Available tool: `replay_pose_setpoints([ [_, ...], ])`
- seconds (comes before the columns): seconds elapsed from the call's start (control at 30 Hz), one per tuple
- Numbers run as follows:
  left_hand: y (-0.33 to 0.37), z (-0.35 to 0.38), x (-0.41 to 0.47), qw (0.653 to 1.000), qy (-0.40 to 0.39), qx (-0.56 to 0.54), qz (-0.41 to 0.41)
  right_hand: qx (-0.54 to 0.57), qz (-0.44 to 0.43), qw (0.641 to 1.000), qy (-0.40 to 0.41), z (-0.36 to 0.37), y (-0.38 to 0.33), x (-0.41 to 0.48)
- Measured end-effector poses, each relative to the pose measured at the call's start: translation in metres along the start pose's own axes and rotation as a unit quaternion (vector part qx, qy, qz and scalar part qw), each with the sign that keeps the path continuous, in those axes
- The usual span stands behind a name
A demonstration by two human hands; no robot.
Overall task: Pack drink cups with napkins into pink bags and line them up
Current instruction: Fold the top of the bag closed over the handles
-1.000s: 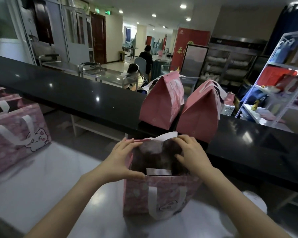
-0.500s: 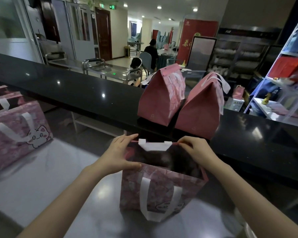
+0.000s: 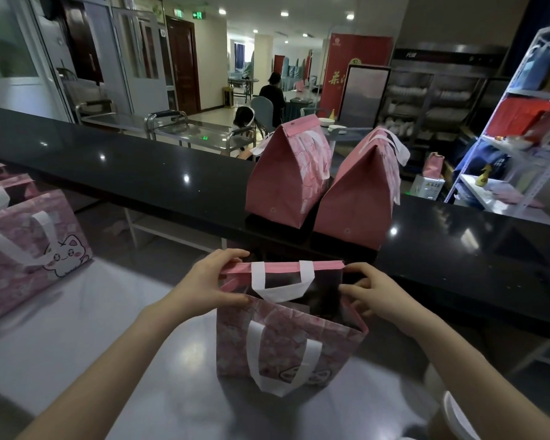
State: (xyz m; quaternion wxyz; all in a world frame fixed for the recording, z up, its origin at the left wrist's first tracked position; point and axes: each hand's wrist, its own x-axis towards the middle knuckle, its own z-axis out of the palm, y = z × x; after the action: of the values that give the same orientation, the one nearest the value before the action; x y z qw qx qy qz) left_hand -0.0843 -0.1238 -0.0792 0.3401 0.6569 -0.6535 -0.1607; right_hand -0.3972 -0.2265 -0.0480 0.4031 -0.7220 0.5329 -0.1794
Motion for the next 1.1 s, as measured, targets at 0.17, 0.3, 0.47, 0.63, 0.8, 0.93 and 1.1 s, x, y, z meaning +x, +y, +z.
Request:
replay_pose_setpoints([
  [0.17,0.0,-0.002,-0.001,1.0,-0.006,-0.009,0.002,0.09,-0.041,0.994,-0.038,0.017,-0.001,0.001],
  [0.3,-0.004,-0.004,-0.003,1.0,-0.004,-0.013,0.004,0.083,-0.07,0.991,-0.073,0.017,-0.002,0.003],
  [0.47,-0.001,0.002,-0.002,1.0,0.018,-0.004,0.007,-0.132,-0.13,0.982,-0.039,0.015,-0.014,0.008],
  [0.63,0.001,0.006,-0.003,0.998,0.051,-0.015,0.025,-0.283,-0.137,0.945,0.09,0.027,-0.02,0.01],
  [0.8,0.003,0.012,-0.004,0.994,0.107,0.011,0.005,-0.296,-0.218,0.916,0.161,0.041,-0.011,0.01],
  [0.93,-0.003,0.015,-0.007,0.992,0.125,-0.025,-0.024,-0.249,-0.202,0.937,0.14,0.04,-0.004,0.009],
  [1.1,-0.007,0.02,-0.008,0.989,0.126,-0.072,-0.014,-0.264,-0.207,0.931,0.147,0.039,0.003,0.01],
])
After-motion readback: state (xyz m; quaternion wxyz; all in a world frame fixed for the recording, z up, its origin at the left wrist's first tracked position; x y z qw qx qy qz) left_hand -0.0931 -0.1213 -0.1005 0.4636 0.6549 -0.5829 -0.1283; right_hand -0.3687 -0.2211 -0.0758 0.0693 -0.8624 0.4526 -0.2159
